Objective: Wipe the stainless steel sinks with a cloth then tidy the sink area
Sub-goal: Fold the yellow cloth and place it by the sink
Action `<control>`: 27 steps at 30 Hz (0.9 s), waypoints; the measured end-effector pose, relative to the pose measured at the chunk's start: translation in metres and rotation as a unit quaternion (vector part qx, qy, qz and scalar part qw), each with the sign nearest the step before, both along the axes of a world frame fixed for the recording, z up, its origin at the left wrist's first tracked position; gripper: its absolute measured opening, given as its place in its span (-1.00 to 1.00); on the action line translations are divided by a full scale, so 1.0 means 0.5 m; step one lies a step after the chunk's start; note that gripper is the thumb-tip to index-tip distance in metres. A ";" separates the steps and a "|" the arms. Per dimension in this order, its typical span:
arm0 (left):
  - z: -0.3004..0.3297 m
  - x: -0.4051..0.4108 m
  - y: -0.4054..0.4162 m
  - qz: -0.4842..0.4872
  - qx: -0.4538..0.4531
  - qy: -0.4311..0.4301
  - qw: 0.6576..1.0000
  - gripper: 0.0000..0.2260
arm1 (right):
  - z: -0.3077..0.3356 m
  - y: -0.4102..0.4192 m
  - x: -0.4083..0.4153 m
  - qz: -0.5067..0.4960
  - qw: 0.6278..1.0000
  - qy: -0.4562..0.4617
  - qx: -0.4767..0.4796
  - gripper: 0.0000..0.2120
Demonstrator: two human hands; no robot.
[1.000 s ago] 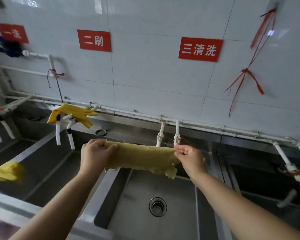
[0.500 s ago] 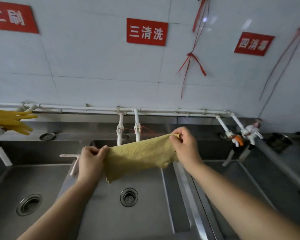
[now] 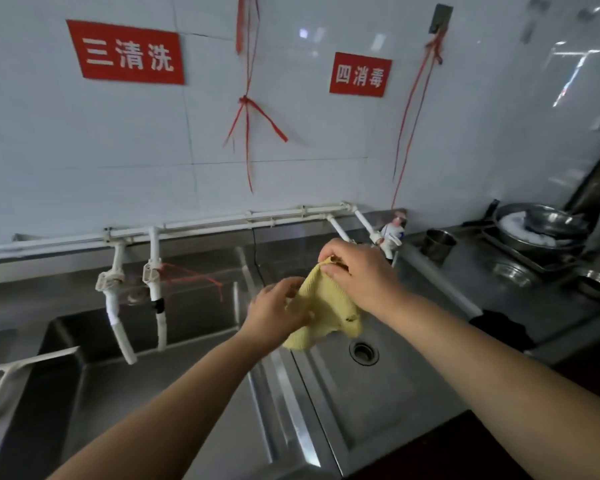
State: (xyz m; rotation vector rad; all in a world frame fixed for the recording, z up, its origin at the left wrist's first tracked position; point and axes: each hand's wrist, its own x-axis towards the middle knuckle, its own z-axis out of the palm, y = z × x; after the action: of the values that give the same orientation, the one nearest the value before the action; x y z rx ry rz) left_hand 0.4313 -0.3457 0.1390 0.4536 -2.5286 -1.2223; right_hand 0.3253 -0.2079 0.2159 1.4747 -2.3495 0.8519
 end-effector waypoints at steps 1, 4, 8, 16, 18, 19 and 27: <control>0.002 -0.023 0.032 -0.015 0.033 -0.012 0.999 -0.69 | 0.004 0.032 -0.023 -0.004 1.000 0.006 -0.003 -0.94; 0.004 -0.084 0.133 -0.045 0.151 -0.046 0.987 -0.85 | 0.006 0.138 -0.103 -0.023 0.999 -0.009 -0.021 -0.92; 0.014 -0.176 0.267 -0.074 0.237 -0.047 0.968 -0.88 | -0.033 0.283 -0.232 -0.129 0.967 -0.176 -0.131 -0.84; -0.002 -0.371 0.441 0.010 0.369 -0.054 0.928 -0.83 | -0.258 0.499 -0.329 -0.277 0.731 -0.615 -0.104 -0.67; -0.017 -0.402 0.467 0.032 0.396 -0.074 0.915 -0.78 | -0.281 0.520 -0.326 -0.216 0.627 -0.733 -0.153 -0.60; -0.024 -0.417 0.480 0.037 0.404 -0.081 0.910 -0.79 | -0.288 0.531 -0.332 -0.195 0.592 -0.760 -0.185 -0.55; -0.066 -0.555 0.548 0.027 0.413 -0.119 0.902 -0.89 | -0.306 0.606 -0.477 -0.260 0.707 -0.629 -0.191 -0.77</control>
State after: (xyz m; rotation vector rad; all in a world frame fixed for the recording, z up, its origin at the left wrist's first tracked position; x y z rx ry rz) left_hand 0.1540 -0.0718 0.1060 0.8878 -2.0142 -2.3106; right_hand 0.0867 0.0949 0.0628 -0.2200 -2.7081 2.4308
